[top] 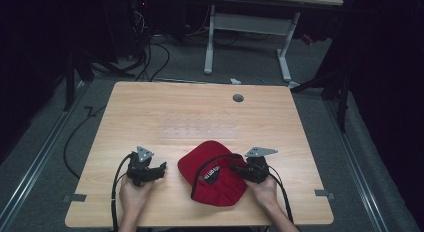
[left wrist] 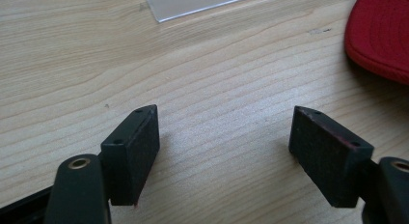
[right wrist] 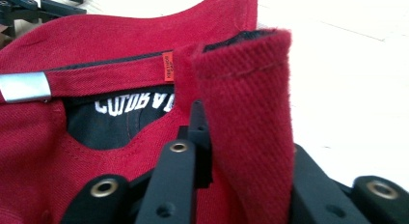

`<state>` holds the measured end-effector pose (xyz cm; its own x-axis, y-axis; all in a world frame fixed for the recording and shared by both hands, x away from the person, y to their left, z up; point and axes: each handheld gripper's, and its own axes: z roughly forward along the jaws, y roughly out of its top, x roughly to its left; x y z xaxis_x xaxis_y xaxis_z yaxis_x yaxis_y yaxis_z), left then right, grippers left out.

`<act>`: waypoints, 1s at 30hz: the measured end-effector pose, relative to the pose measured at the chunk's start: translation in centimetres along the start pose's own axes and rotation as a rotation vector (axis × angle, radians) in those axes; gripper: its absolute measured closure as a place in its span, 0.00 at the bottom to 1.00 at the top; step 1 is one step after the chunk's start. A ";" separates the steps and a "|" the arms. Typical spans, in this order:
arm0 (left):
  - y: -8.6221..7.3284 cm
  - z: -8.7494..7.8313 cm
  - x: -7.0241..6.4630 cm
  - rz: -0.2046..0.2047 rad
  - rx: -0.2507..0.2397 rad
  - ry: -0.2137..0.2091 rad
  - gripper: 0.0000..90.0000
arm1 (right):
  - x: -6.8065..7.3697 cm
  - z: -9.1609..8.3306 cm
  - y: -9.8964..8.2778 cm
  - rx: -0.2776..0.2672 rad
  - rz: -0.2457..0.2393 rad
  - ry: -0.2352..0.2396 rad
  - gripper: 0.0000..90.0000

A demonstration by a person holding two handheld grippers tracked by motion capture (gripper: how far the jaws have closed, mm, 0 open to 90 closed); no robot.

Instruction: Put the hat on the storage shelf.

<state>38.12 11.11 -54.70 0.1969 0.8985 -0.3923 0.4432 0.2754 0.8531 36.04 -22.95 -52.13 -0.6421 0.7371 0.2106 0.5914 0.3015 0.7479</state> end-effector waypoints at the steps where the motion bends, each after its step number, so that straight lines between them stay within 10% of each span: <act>1: 0.0 0.0 0.0 0.000 0.000 0.000 0.30 | 0.0 0.0 0.0 -0.002 0.003 0.003 0.91; 30: 0.0 0.0 -0.1 0.005 0.002 -0.017 0.32 | -0.3 -3.1 1.5 -0.066 0.056 0.075 0.96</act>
<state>38.05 11.01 -54.69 0.2134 0.8940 -0.3939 0.4443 0.2703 0.8541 35.55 -24.58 -49.12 -0.6449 0.7037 0.2980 0.5956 0.2184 0.7731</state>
